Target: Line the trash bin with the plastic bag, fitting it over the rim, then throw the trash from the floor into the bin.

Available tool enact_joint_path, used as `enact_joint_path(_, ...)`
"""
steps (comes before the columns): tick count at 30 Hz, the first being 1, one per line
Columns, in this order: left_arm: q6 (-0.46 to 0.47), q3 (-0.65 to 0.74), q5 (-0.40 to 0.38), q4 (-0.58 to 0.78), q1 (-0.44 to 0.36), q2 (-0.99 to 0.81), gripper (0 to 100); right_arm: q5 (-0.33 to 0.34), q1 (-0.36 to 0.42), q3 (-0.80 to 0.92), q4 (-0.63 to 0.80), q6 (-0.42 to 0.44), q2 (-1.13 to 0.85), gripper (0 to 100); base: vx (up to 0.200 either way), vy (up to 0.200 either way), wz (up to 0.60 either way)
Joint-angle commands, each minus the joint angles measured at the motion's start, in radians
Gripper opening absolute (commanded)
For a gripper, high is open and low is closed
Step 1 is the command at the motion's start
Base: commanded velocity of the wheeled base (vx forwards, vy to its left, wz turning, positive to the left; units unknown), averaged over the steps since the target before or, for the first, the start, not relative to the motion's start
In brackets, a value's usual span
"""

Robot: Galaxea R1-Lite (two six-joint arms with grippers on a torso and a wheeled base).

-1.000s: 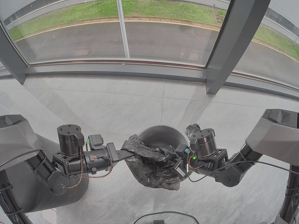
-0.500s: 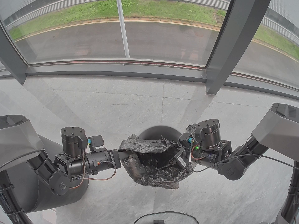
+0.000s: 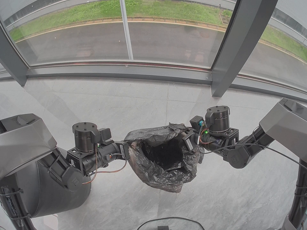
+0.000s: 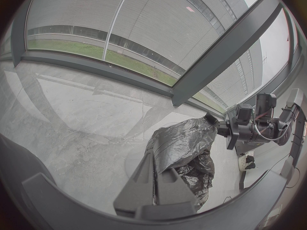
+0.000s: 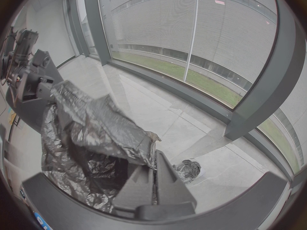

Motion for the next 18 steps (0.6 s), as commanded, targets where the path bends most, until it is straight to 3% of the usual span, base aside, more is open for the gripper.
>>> enact_joint_path(1, 0.007, -0.021, -0.001, 0.003, 0.004, 0.021, 0, 0.0, -0.038, -0.049, -0.001, 0.002, 0.048, 0, 0.0, 0.0, 0.0)
enact_joint_path(18, 0.016, -0.093, -0.009, 0.003, 0.011, 0.092, 0, 0.003, -0.071, -0.128, -0.001, -0.011, 0.104, 0, 0.0, 0.0, 0.0)
